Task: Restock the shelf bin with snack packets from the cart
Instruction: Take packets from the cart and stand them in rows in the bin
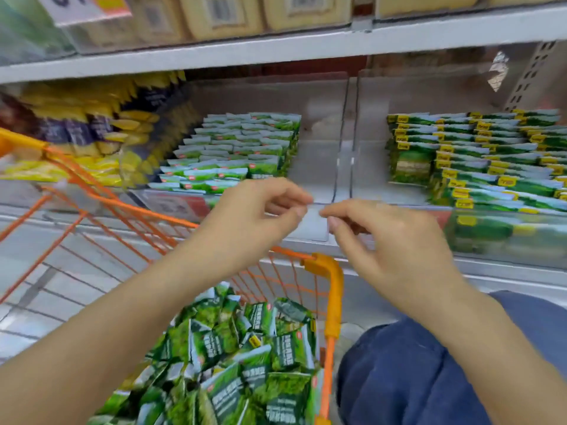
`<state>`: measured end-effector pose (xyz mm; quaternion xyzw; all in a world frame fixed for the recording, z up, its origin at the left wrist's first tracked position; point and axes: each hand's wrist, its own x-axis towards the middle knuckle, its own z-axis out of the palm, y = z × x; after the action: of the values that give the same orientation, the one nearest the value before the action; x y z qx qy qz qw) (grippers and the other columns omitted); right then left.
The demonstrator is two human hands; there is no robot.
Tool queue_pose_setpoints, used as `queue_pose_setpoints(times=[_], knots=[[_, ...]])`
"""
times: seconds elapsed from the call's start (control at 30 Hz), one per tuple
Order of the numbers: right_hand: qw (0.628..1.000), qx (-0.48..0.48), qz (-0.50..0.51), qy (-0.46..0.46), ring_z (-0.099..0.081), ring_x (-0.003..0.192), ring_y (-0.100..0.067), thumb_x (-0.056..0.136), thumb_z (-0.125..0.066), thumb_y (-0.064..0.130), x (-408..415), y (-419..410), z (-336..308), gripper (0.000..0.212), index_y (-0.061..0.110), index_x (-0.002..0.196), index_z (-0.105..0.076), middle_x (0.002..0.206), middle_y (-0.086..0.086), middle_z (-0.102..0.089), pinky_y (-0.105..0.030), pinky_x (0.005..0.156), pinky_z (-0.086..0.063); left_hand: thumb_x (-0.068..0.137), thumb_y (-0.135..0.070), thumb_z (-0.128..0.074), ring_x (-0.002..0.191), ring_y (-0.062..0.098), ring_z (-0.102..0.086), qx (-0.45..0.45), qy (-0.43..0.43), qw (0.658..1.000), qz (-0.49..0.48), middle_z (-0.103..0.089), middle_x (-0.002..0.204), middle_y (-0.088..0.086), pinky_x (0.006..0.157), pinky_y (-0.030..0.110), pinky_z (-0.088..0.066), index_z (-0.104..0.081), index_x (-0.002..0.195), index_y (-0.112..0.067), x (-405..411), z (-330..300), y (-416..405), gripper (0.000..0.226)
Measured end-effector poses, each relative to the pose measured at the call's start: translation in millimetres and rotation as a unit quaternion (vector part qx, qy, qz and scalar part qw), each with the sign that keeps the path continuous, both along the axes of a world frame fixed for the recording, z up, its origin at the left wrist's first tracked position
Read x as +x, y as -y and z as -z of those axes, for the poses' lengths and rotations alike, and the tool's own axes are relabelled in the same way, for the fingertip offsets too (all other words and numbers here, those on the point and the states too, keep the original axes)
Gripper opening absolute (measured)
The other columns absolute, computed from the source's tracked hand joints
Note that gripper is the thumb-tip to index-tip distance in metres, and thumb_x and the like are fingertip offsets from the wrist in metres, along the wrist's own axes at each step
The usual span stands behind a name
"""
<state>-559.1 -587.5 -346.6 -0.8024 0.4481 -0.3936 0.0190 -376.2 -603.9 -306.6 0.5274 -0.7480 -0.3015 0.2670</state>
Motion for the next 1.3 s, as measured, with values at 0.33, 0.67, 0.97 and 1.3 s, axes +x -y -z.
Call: queue_pose_setpoints(times=[0.33, 0.67, 0.97, 1.3], knots=[[0.872, 0.136, -0.255, -0.396, -0.062, 0.097, -0.028, 0.096, -0.046, 0.024, 125.5, -55.8, 7.4, 0.02, 0.02, 0.113, -0.056, 0.105, -0.003, -0.063, -0.038, 0.07, -0.049, 0.095, -0.03, -0.055, 0.107, 0.011, -0.057, 0.07, 0.325, 0.939, 0.084, -0.063, 0.12, -0.006, 0.088, 0.02, -0.042, -0.06, 0.124, -0.025, 121.6, 45.0, -69.5, 0.029], [0.697, 0.333, -0.318, -0.55, -0.056, 0.089, -0.031, 0.092, -0.058, 0.04, 176.5, -33.1, 64.7, 0.038, 0.004, 0.104, -0.062, 0.099, -0.014, -0.063, -0.036, 0.07, -0.046, 0.097, -0.048, -0.046, 0.11, 0.024, -0.056, 0.261, 0.366, 0.888, 0.093, -0.058, 0.127, 0.008, 0.087, 0.033, -0.046, -0.038, 0.144, -0.018, 154.9, 72.6, -59.9, 0.056], [0.693, 0.34, -0.286, -0.567, -0.053, 0.108, -0.031, 0.088, -0.062, 0.044, 172.5, -38.5, 70.8, 0.055, 0.012, 0.131, -0.047, 0.122, -0.011, -0.052, -0.045, 0.088, -0.049, 0.099, -0.047, -0.043, 0.104, 0.026, -0.058, 0.234, 0.414, 0.877, 0.074, -0.06, 0.112, 0.008, 0.073, 0.032, -0.042, -0.048, 0.132, -0.012, 158.7, 72.2, -60.1, 0.049], [0.835, 0.401, -0.261, -0.272, -0.046, 0.064, 0.002, 0.077, -0.077, 0.034, 162.8, -18.3, 16.6, 0.031, 0.028, 0.09, -0.049, 0.079, 0.016, -0.051, -0.017, 0.056, -0.033, 0.093, -0.059, -0.042, 0.092, 0.012, -0.064, 0.195, 0.003, 0.974, -0.118, -0.069, 0.104, -0.002, 0.088, 0.036, -0.052, -0.062, 0.118, -0.021, 160.4, 37.6, -61.4, 0.049]])
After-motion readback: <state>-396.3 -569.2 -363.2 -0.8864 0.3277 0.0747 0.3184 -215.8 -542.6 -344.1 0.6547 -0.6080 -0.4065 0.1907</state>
